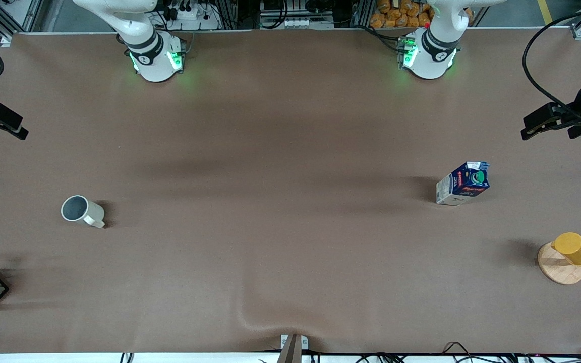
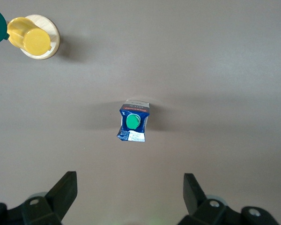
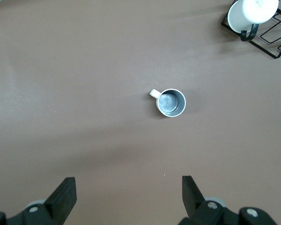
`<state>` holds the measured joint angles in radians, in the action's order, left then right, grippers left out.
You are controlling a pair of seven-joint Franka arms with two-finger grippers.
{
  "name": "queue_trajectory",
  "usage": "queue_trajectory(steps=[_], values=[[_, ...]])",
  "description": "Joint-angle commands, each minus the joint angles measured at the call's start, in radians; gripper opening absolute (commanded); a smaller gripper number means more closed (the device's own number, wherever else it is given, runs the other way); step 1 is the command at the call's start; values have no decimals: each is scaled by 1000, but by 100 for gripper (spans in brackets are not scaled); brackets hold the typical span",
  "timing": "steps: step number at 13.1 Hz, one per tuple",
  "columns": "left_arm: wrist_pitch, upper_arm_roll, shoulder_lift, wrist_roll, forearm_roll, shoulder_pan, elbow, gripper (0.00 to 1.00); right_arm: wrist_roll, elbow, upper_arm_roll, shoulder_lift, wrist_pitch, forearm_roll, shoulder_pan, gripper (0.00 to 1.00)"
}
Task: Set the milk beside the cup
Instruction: 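Reach the left gripper to the milk carton while the right gripper reaches the mug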
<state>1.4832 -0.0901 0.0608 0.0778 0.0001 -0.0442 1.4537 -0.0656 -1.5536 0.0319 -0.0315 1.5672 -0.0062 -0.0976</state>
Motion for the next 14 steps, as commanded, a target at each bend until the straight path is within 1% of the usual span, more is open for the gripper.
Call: queue_trajectory(steps=[1, 4, 6, 7, 9, 10, 11, 13, 14], values=[[-9, 0, -15, -3, -8, 1, 10, 100, 4, 12, 14, 2, -30, 0, -11, 100], [-9, 0, 13, -41, -15, -2, 22, 100, 32, 7, 10, 7, -33, 0, -21, 100], [0, 0, 42, -41, -15, 1, 36, 100, 32, 7, 11, 8, -32, 0, -7, 100], [20, -2, 40, -41, -15, 0, 66, 100, 32, 6, 13, 10, -32, 0, -1, 100], [92, -2, 21, -39, -3, 1, 144, 100, 32, 1, 13, 24, -33, 0, 5, 100], [153, -7, -8, -32, 32, 7, 202, 100, 32, -2, 13, 38, -26, 0, 6, 100], [207, -29, -34, -21, 52, 4, 265, 100, 32, -2, 14, 53, -19, 0, 9, 100], [276, -40, -62, 28, 54, 1, 365, 100, 33, -2, 14, 97, 3, -3, 21, 100], [343, -40, -90, 37, 54, -3, 432, 100, 33, -2, 14, 125, 17, -9, 24, 100]])
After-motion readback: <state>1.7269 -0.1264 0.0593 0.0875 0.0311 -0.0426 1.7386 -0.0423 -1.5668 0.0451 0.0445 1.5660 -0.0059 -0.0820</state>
